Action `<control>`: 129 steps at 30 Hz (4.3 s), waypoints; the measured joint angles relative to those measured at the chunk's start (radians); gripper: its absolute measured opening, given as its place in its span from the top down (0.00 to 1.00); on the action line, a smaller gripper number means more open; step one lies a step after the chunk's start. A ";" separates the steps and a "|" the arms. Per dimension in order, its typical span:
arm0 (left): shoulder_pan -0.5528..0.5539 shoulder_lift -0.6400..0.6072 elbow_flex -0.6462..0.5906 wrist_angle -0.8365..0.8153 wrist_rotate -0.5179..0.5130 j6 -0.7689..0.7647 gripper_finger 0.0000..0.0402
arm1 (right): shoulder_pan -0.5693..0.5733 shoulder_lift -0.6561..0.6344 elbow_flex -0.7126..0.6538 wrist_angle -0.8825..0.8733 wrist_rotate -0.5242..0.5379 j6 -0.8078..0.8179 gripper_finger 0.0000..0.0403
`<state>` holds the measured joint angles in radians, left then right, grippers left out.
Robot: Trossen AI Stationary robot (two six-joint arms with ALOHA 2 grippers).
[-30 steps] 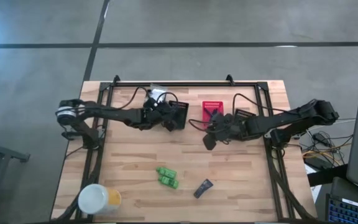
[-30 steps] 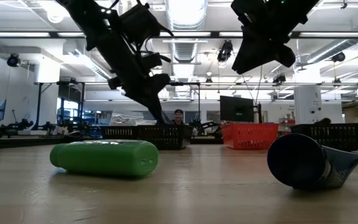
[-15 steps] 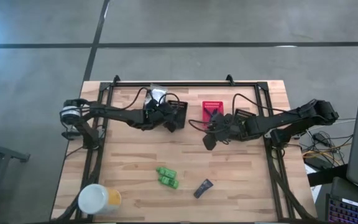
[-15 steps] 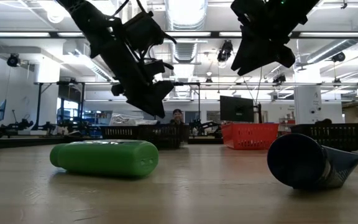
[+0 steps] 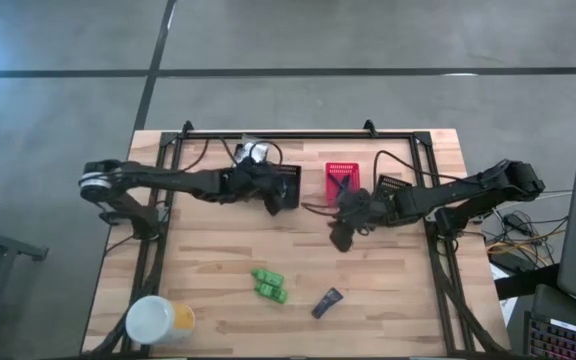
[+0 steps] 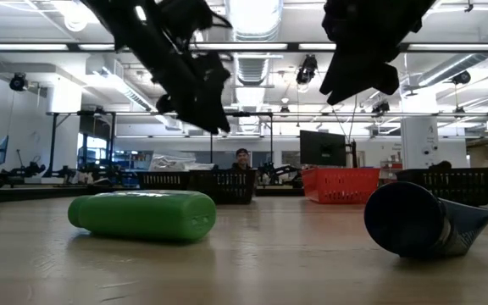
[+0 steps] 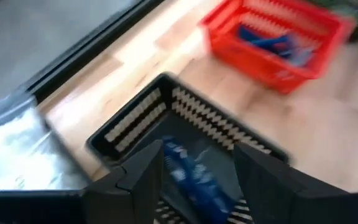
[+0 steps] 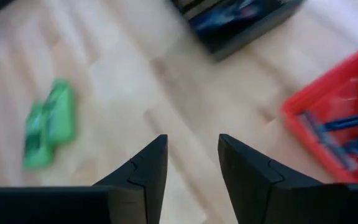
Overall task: Pick & Place Travel size toiletries
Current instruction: Put the blue shave cream into the middle black bin
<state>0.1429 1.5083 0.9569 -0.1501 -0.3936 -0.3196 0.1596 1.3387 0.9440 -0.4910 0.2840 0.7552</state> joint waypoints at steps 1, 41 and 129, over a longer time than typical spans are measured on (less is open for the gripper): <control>0.000 -0.018 0.000 0.000 0.035 0.027 0.50 | 0.000 0.001 0.000 0.001 -0.036 -0.024 0.65; -0.192 -0.351 -0.164 -0.399 0.274 0.061 0.50 | 0.256 0.266 0.062 0.133 -0.450 0.472 0.86; -0.551 -0.065 -0.169 0.180 0.273 -0.420 0.50 | 0.293 0.650 0.278 0.062 -0.508 -0.782 0.68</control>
<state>-0.4085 1.4429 0.7876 0.0299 -0.1207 -0.7392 0.4522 1.9890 1.2223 -0.4293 -0.2242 -0.0268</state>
